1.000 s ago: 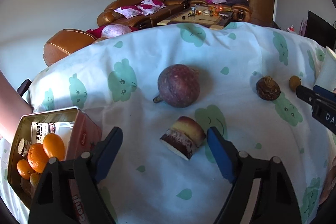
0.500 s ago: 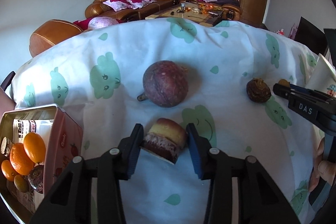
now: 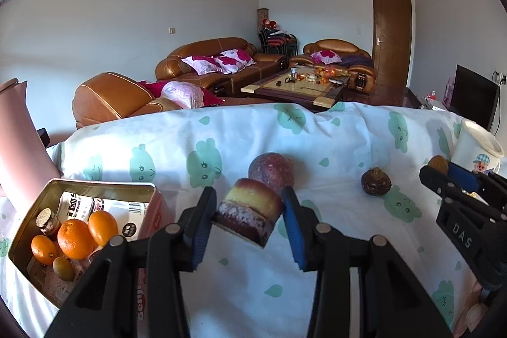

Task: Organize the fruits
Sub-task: 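Grasp the round tan fruit with the right gripper while the left holds the cake piece, then carry the cake piece with the left gripper over the tin while the right carries the tan fruit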

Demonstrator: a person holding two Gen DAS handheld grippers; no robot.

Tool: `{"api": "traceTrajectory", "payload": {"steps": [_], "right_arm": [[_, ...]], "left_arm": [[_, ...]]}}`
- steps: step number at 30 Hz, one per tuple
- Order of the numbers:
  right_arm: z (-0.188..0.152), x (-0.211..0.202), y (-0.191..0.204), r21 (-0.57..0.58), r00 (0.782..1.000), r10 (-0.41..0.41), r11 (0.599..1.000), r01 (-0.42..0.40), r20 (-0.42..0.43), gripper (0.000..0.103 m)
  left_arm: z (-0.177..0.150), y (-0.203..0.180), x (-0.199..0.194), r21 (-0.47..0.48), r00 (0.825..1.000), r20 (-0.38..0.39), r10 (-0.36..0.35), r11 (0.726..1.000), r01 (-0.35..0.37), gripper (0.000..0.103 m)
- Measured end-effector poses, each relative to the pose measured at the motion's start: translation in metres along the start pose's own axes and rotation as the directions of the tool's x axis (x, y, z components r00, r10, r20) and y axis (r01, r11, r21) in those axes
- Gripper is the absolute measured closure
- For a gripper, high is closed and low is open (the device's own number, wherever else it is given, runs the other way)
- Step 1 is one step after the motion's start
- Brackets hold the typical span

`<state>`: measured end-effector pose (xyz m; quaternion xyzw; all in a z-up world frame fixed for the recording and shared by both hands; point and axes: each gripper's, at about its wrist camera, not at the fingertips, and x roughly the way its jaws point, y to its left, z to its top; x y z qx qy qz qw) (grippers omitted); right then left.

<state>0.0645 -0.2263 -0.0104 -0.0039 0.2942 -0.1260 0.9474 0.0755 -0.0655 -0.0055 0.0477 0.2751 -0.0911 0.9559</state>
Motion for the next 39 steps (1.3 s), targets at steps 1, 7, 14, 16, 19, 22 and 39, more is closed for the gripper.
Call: {"api": "traceTrajectory", "payload": {"steps": [1, 7, 14, 16, 19, 22, 39], "right_arm": [[-0.002, -0.006, 0.006, -0.007, 1.0, 0.001, 1.0, -0.001, 0.015, 0.071], [-0.015, -0.029, 0.025, -0.034, 0.998, 0.004, 0.999, -0.002, 0.061, 0.071], [-0.026, -0.048, 0.03, -0.014, 0.998, 0.011, 1.0, -0.011, 0.057, 0.071], [-0.028, -0.052, 0.033, -0.014, 0.998, 0.009, 1.0, -0.008, 0.061, 0.071], [-0.032, -0.059, 0.037, -0.013, 0.998, 0.007, 1.0, -0.006, 0.064, 0.071], [-0.036, -0.066, 0.041, -0.008, 0.998, 0.013, 1.0, -0.013, 0.063, 0.071], [-0.031, -0.086, 0.092, -0.024, 0.991, 0.114, 0.993, -0.113, 0.064, 0.071]], "left_arm": [[-0.001, 0.003, -0.002, -0.011, 1.0, 0.003, -0.002, 1.0, 0.002, 0.059], [-0.01, 0.007, -0.017, -0.039, 1.0, 0.008, -0.008, 0.999, 0.008, 0.059], [-0.018, 0.005, -0.035, -0.016, 0.999, 0.04, -0.015, 1.0, 0.016, 0.059], [-0.021, 0.009, -0.039, -0.024, 0.999, 0.046, -0.022, 0.999, 0.023, 0.059], [-0.023, 0.015, -0.042, -0.043, 0.999, 0.036, -0.027, 0.999, 0.028, 0.059], [-0.026, 0.02, -0.045, -0.056, 0.999, 0.036, -0.03, 0.998, 0.032, 0.059], [-0.026, 0.059, -0.059, -0.047, 0.999, 0.051, 0.016, 0.999, -0.014, 0.059]]}}
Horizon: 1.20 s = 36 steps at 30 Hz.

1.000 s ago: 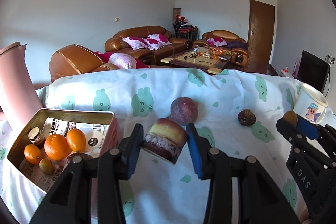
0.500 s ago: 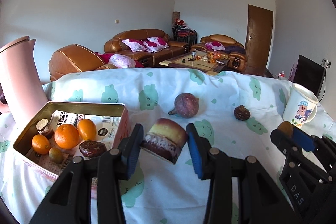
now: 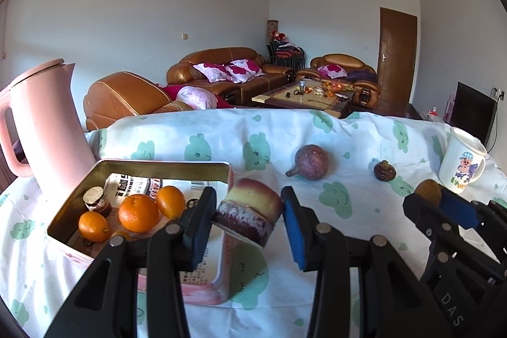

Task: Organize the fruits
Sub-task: 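Carry the cake piece with the left gripper over the tin while the right carries the tan fruit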

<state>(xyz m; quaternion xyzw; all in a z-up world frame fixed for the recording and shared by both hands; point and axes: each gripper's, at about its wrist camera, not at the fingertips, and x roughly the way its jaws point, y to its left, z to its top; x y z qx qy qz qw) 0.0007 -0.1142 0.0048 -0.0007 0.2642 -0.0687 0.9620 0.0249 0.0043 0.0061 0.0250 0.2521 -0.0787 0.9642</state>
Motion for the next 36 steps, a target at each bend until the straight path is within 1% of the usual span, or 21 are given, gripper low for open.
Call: {"api": "traceTrajectory", "payload": {"steps": [11, 20, 26, 30, 32, 36], "right_arm": [[0.015, 0.01, 0.056, -0.017, 0.996, 0.085, 0.996, -0.085, 0.011, 0.071], [0.034, 0.017, 0.112, -0.039, 0.983, 0.179, 0.983, -0.177, 0.037, 0.071], [0.039, 0.028, 0.153, -0.059, 0.973, 0.226, 0.973, -0.224, 0.033, 0.071], [0.04, 0.039, 0.173, -0.058, 0.968, 0.248, 0.967, -0.247, 0.026, 0.071], [0.04, 0.047, 0.182, -0.062, 0.967, 0.255, 0.965, -0.254, 0.016, 0.071], [0.037, 0.058, 0.194, -0.07, 0.967, 0.253, 0.965, -0.252, 0.003, 0.071]], "left_arm": [[0.01, 0.063, 0.006, -0.051, 0.998, 0.005, 0.058, 0.997, -0.058, 0.059], [0.013, 0.122, 0.012, -0.091, 0.991, -0.007, 0.131, 0.987, -0.131, 0.059], [0.013, 0.156, 0.016, -0.102, 0.98, -0.018, 0.197, 0.975, -0.198, 0.059], [0.01, 0.177, 0.023, -0.127, 0.971, -0.062, 0.232, 0.963, -0.239, 0.059], [0.008, 0.183, 0.026, -0.134, 0.965, -0.082, 0.251, 0.956, -0.26, 0.059], [0.006, 0.184, 0.032, -0.108, 0.952, -0.098, 0.29, 0.948, -0.3, 0.059]]}}
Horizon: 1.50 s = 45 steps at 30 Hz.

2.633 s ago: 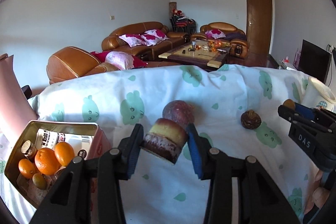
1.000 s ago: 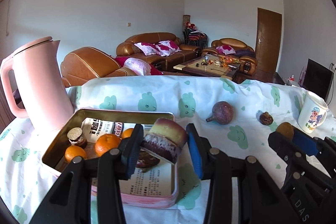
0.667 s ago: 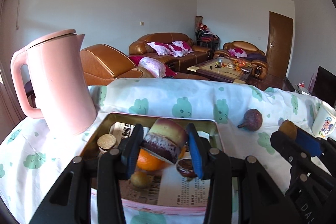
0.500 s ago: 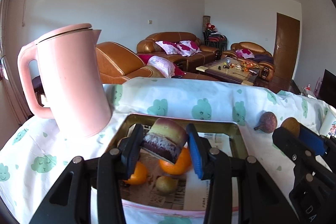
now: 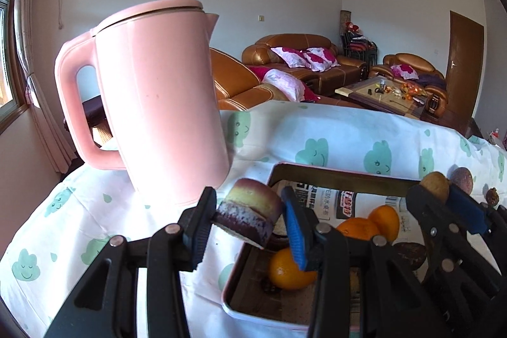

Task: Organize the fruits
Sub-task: 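Carry the cake piece with the left gripper over the tin while the right carries the tan fruit, then open the left gripper to drop the cake piece into the tin while the right releases the tan fruit, then withdraw both open grippers from the tin toward the last two fruits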

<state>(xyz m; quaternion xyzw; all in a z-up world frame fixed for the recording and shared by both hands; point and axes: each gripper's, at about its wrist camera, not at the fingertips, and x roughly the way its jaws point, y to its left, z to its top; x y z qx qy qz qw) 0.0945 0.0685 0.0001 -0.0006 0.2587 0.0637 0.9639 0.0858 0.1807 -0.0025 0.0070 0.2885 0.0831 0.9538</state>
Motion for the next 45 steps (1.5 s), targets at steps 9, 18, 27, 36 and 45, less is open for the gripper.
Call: {"api": "traceTrajectory", "payload": {"steps": [9, 18, 27, 36, 45], "right_arm": [[-0.004, 0.022, -0.002, -0.005, 0.998, -0.005, 1.0, 0.005, -0.059, 0.071], [-0.01, 0.036, -0.009, 0.033, 0.987, 0.096, 0.995, -0.092, -0.13, 0.07], [-0.011, 0.025, -0.039, 0.183, 0.961, 0.263, 0.952, -0.243, -0.09, 0.041], [-0.01, -0.024, -0.104, 0.379, 0.982, 0.13, 0.909, -0.173, 0.138, 0.032], [-0.014, -0.011, -0.109, 0.305, 1.0, -0.026, 0.952, 0.021, 0.012, 0.032]], "left_arm": [[-0.004, -0.008, 0.011, 0.041, 0.999, -0.03, 0.025, 0.999, -0.024, 0.059], [-0.007, -0.008, 0.016, 0.062, 0.999, -0.041, 0.024, 0.998, -0.022, 0.056], [0.001, 0.004, 0.004, -0.035, 1.0, 0.004, -0.025, 0.999, 0.025, 0.001], [0.008, 0.023, -0.011, -0.15, 0.994, 0.105, 0.008, 0.989, 0.008, 0.0], [-0.005, 0.002, -0.019, -0.14, 0.992, 0.125, -0.009, 0.99, 0.026, 0.0]]}}
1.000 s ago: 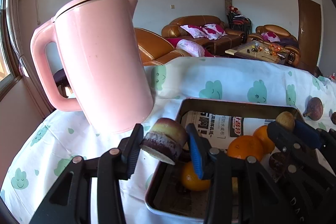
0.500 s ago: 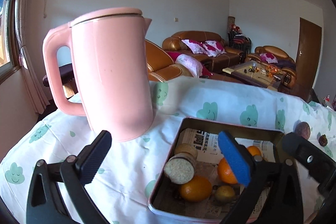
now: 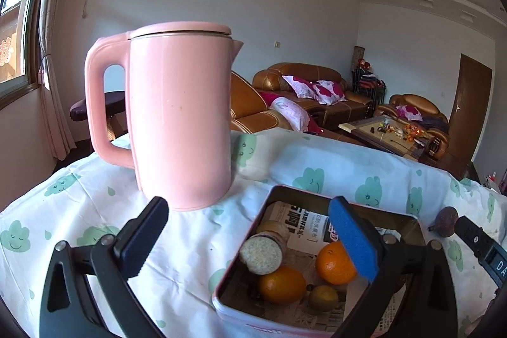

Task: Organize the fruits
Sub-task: 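Withdraw both open grippers from the tin toward the last two fruits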

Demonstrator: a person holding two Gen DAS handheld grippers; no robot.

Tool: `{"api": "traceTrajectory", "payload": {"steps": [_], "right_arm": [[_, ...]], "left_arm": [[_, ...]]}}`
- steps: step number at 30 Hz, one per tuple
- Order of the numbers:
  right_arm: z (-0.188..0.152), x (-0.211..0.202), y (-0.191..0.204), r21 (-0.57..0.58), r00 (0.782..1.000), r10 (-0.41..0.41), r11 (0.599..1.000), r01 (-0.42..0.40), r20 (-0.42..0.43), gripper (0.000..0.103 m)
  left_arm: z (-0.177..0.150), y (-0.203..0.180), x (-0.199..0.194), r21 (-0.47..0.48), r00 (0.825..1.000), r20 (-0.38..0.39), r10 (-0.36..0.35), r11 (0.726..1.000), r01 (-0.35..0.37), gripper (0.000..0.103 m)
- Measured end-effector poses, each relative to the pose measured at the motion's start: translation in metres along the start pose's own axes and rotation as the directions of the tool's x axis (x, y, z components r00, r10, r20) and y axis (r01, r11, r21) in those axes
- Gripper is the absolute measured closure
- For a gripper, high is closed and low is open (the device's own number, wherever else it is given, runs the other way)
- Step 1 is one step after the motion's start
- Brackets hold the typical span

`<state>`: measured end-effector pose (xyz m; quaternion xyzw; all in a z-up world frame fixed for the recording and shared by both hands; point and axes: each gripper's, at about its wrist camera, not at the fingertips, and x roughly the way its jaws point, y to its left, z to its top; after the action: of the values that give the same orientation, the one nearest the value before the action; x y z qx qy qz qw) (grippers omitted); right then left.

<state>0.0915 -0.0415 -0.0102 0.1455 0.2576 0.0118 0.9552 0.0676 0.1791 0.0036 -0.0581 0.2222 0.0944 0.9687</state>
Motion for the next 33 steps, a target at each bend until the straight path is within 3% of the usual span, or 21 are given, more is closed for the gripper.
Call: {"api": "traceTrajectory", "payload": {"steps": [7, 19, 33], "right_arm": [[-0.008, -0.006, -0.001, -0.103, 0.996, -0.087, 0.991, 0.088, 0.018, 0.032], [-0.015, -0.013, -0.024, -0.148, 0.989, -0.146, 0.979, 0.141, -0.023, 0.032], [-0.008, -0.033, -0.081, -0.128, 0.977, -0.211, 0.97, 0.205, -0.041, 0.032]], "left_arm": [[-0.015, -0.027, 0.0, 0.104, 1.0, -0.015, 0.007, 0.995, -0.005, 0.0], [-0.02, -0.037, -0.019, 0.122, 0.999, 0.027, 0.031, 0.992, -0.034, 0.0], [-0.039, -0.101, -0.041, 0.213, 0.998, -0.03, -0.059, 0.975, 0.064, 0.0]]}}
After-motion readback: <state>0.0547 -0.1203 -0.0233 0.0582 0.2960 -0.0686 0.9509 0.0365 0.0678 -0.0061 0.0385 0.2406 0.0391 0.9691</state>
